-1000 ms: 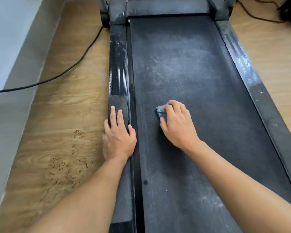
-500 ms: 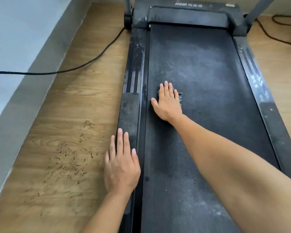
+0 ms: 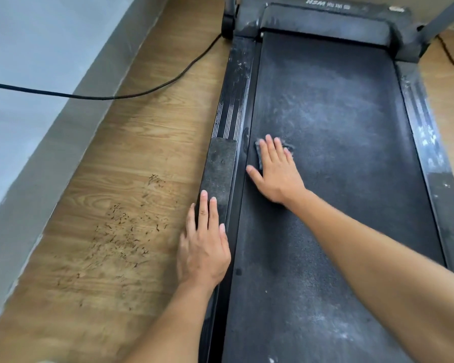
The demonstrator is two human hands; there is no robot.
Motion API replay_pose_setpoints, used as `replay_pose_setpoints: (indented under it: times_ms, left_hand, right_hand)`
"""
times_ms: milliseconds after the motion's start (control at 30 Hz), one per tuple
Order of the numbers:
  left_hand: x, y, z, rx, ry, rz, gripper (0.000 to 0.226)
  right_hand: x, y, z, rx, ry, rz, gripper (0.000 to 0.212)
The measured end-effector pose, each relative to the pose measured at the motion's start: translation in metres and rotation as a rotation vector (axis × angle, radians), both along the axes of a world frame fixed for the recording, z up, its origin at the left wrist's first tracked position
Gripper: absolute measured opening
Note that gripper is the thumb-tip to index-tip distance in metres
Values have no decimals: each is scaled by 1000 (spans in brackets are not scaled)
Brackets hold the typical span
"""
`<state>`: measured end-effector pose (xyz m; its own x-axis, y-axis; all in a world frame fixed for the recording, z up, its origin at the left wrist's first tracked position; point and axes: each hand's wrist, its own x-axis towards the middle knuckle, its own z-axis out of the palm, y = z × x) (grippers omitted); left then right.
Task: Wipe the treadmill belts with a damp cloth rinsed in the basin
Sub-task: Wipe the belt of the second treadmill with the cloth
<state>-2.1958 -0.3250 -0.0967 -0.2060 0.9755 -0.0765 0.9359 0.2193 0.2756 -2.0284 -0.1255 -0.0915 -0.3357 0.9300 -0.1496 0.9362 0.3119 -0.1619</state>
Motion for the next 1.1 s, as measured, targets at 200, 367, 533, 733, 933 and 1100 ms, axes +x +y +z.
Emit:
replay_pose_setpoints:
  times_ms: [200, 367, 533, 733, 933, 1100]
  left_hand:
    - [-2, 0, 4, -3, -79, 5, 62]
    - [-3, 0, 2, -2, -91, -13, 62]
    - [-3, -1, -2, 17, -54, -11, 62]
    - [-1, 0, 2, 3, -37, -7, 63]
    - [0, 1, 5, -3, -41, 1, 63]
    - [0, 1, 8, 1, -50, 15, 63]
  right_hand:
    - [-2, -224, 1, 1, 65, 151, 76]
    - [-8, -182, -2, -20, 24, 80, 70]
    - [-37, 27, 12, -156, 57, -201, 83]
    - [-16, -11, 11, -103, 32, -104, 101]
    - [16, -234, 23, -216, 101, -88, 92]
    - [0, -220, 50, -149, 314, -42, 58]
